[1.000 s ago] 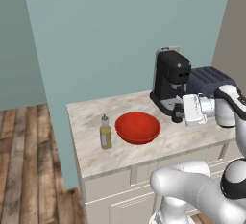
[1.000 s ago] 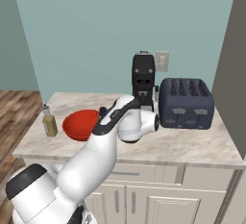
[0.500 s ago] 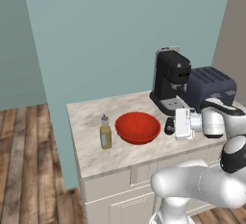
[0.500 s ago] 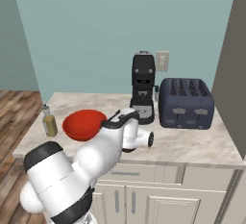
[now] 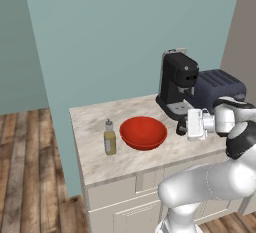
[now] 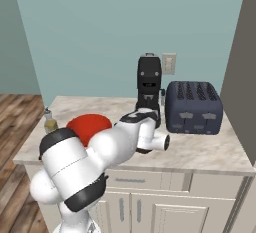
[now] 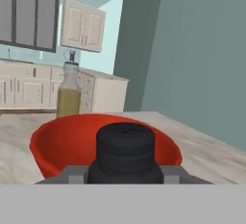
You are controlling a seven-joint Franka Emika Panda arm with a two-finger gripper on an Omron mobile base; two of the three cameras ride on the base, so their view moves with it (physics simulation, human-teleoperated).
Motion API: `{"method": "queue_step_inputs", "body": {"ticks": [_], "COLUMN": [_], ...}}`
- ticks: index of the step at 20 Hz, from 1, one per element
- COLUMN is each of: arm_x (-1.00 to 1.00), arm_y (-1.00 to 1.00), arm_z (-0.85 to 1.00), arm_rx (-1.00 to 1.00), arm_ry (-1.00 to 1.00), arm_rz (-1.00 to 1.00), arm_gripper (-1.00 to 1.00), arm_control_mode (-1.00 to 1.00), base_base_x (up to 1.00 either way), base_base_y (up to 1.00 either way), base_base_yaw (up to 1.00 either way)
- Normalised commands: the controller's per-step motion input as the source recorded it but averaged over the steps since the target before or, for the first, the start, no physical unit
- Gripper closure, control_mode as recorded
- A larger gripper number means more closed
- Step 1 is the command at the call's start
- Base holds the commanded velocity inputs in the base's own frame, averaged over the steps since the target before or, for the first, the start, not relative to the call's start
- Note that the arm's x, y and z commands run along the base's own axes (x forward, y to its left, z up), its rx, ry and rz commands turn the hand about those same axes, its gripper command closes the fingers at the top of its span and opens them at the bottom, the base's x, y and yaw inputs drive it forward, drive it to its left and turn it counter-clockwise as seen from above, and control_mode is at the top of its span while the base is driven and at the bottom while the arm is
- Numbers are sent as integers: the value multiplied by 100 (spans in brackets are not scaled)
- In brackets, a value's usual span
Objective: Retrieve the bottle and the shaker from the cabinet and place them next to the mixing bowl on the counter. Then add garlic from the fridge to the mixing bowl.
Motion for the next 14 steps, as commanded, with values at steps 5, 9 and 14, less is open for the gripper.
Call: {"method": "queue_step_inputs", "body": {"ticks": [5, 9, 14], "arm_x": [20, 0, 8], "arm_y": [-5, 1, 24], "arm_z": [0, -12, -31], "arm_rx": [0, 0, 0], "arm_ry": [1, 0, -3], "arm_rz": [1, 0, 1], "arm_gripper": [100, 100, 100], "arm_control_mode": [-100, -100, -100], "base_base_x": [0, 0, 0], "base_base_y": [0, 0, 0], "base_base_yaw": [0, 0, 0]}}
